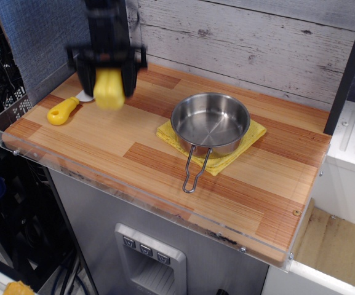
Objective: Put the yellow bell pepper inside the metal pot.
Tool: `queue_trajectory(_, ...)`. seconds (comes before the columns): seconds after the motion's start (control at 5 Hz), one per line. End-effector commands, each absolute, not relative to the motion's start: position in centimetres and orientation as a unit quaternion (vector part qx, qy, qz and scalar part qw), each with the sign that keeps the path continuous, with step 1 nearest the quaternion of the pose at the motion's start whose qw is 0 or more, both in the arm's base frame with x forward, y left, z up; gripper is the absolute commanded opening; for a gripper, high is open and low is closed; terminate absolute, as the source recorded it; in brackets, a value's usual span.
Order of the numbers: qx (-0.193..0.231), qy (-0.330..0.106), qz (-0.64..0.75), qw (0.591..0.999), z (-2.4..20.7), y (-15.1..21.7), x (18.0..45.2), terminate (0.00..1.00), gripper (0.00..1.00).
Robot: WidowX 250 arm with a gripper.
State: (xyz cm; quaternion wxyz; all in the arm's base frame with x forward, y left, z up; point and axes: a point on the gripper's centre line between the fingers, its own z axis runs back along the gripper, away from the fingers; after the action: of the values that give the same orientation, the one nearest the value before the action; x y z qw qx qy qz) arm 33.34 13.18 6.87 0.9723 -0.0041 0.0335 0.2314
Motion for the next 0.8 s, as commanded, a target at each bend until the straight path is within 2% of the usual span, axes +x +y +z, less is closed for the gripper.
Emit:
queue_trajectory(0.0,-0.031,-0.039,0.162,0.985,12.4,8.6,33.7,0.0,0.0)
queue_trajectory(0.4,-0.016,0.011,0.075,0.997,9.4,3.9,33.7,0.0,0.0)
queue_trajectory(0.6,0.007,0.035,0.053,0.998,7.8,3.5,33.3,0.0,0.0)
